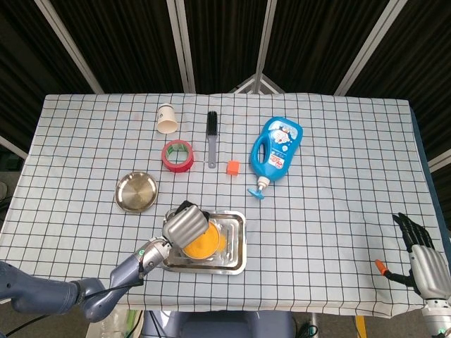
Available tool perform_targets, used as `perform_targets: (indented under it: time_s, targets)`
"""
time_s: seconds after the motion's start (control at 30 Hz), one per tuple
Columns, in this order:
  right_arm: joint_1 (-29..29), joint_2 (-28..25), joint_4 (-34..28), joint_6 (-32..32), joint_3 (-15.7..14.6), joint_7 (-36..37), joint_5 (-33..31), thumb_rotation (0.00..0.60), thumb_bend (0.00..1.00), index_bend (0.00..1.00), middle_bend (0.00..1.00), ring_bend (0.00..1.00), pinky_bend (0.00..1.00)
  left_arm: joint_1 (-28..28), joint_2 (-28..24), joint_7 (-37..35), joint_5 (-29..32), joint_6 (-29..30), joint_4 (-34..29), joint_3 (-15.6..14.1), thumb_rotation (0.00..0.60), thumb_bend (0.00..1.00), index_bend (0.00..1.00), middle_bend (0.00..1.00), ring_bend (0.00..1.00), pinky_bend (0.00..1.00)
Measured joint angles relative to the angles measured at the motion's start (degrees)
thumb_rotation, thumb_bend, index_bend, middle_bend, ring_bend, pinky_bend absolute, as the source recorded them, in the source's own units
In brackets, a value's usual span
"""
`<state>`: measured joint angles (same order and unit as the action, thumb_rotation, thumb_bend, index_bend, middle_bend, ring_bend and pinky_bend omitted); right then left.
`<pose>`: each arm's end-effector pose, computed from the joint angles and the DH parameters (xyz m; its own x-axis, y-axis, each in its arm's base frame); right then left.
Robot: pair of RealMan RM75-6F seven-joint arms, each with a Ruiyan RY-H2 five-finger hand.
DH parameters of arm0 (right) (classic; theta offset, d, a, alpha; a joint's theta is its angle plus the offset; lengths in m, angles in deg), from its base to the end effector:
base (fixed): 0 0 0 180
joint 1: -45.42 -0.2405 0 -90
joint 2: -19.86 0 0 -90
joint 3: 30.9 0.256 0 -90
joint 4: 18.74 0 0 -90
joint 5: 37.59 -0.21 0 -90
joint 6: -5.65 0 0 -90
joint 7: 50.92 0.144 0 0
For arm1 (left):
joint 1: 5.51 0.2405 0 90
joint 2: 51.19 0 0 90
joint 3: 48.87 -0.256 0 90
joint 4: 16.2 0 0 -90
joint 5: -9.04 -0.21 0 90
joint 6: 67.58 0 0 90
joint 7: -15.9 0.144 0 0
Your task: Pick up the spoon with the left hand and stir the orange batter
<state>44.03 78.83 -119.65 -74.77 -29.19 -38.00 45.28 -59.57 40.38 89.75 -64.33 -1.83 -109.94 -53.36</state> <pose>-0.3105 -0.1554 0.1625 0.1078 -0.1038 0.9887 -0.9852 0.1221 0.1202 -0.0730 0.2783 -0.0470 0.8354 -0.4581 0.3036 -0.0258 -0.5845 -0.8110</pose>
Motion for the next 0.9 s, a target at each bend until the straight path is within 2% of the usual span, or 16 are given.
perform_targets:
  time_s: [0.3,0.6,0.9]
  targets:
    - [0.0,0.0,0.0,0.0,0.0,-0.1,0.0,0.6,0.31,0.0,0.0,0.0,0.0,1.5,0.1,-1.7,-0.1,-0.2,-3.3,1.2,0.6,0.73,0.79,1.0,1.0,1.0]
    - [0.0,0.1,0.0,0.0,0.0,-0.4,0.0,0.6,0.31,0.0,0.0,0.0,0.0,2.8,-3.8,-3.1,-2.0,0.4,-5.8,1.4,0.6,0.73,0.79,1.0,1.0,1.0]
    - [0.0,0.1,-0.1,0.1,0.0,-0.6,-0.2,0.6,0.31,0.0,0.0,0.0,0.0,3.5,-5.6,-4.0,-2.2,-0.5,-4.0,2.5,0.6,0.73,0.79,1.0,1.0,1.0]
